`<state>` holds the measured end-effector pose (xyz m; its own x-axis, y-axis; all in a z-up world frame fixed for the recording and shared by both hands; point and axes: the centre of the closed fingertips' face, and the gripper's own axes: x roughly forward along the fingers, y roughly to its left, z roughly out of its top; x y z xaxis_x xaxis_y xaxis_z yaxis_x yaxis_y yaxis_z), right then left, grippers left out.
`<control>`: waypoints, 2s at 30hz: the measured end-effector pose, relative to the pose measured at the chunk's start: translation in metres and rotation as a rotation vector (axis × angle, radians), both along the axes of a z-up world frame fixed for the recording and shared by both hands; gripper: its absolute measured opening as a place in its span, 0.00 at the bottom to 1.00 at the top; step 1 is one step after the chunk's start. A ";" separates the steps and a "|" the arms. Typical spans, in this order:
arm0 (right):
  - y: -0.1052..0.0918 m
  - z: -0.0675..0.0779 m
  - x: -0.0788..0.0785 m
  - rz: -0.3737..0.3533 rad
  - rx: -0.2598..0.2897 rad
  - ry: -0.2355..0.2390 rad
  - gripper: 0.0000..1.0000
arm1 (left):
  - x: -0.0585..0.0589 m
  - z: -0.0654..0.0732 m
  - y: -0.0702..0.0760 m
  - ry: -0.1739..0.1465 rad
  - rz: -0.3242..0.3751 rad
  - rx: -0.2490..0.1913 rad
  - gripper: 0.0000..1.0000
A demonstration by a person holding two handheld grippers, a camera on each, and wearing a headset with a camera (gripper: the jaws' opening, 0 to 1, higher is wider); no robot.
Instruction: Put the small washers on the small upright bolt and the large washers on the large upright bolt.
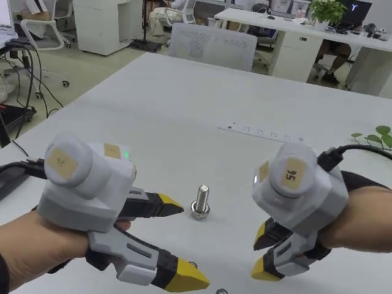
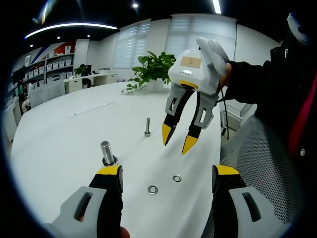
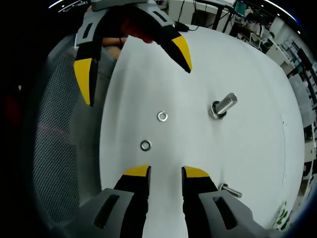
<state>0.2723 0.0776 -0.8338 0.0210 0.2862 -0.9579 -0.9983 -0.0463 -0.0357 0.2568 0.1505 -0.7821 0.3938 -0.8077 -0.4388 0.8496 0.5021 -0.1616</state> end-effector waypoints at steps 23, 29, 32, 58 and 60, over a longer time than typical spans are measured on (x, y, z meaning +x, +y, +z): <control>0.021 -0.022 -0.029 0.088 -0.032 0.044 0.25 | -0.005 0.002 0.000 -0.006 -0.002 -0.001 0.73; 0.023 -0.027 -0.031 0.096 -0.039 0.050 0.25 | -0.005 0.002 0.000 -0.008 -0.001 -0.001 0.73; 0.024 -0.030 -0.033 0.098 -0.040 0.057 0.25 | -0.005 0.002 0.001 -0.009 -0.001 0.000 0.73; 0.026 -0.046 -0.030 0.114 -0.059 0.047 0.24 | -0.002 0.004 0.001 -0.012 0.004 -0.005 0.73; 0.026 -0.046 -0.030 0.119 -0.062 0.040 0.24 | -0.001 0.004 0.001 -0.012 0.005 -0.006 0.73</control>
<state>0.2422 0.1037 -0.8802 -0.0483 0.2248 -0.9732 -0.9862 -0.1653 0.0108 0.2559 0.1514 -0.7782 0.4029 -0.8084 -0.4291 0.8492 0.5050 -0.1541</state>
